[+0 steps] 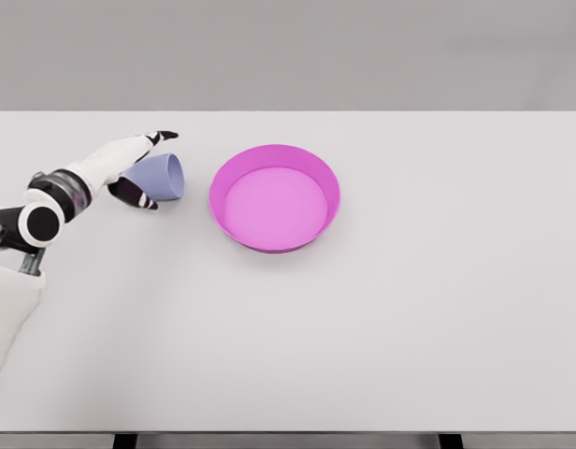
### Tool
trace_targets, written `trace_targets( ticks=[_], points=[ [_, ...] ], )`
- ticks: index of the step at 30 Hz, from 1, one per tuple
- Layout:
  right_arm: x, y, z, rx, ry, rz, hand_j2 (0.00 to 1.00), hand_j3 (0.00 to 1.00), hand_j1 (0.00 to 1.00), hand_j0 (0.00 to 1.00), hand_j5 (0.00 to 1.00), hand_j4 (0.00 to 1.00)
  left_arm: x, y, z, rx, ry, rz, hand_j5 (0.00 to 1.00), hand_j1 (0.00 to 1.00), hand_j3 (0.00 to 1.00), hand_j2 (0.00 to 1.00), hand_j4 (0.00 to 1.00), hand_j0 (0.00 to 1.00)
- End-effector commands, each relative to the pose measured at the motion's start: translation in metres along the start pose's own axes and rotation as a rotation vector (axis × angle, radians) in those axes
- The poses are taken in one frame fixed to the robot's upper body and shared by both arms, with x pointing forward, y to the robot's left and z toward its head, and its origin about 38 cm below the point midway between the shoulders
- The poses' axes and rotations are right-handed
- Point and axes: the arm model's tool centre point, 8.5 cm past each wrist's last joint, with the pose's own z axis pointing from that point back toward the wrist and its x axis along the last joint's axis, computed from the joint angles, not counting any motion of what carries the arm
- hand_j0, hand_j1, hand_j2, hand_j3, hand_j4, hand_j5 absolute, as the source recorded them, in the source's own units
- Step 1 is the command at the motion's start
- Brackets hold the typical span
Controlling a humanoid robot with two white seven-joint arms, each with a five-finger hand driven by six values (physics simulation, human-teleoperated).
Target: Flip the cup with left arm and place it on the plate
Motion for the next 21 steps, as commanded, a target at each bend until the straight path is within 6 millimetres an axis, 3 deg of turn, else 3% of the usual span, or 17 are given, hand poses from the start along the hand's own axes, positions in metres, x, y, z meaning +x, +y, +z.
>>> trace_targets(
  ticks=[1,13,21],
  points=[
    [0.000,0.000,0.000,0.000,0.000,0.000,1.00,1.00,1.00,1.00,1.00,1.00,-0.001,-0.004,-0.003,-0.008,-0.001,0.006,1.00,1.00,1.00,1.00,1.00,1.00],
    [0.000,0.000,0.000,0.000,0.000,0.000,1.00,1.00,1.00,1.00,1.00,1.00,-0.015,-0.008,-0.015,-0.042,0.067,-0.034,1.00,1.00,1.00,1.00,1.00,1.00],
    [0.000,0.000,0.000,0.000,0.000,0.000,1.00,1.00,1.00,1.00,1.00,1.00,-0.004,-0.007,-0.020,-0.043,0.036,-0.052,1.00,1.00,1.00,1.00,1.00,1.00]
  ],
)
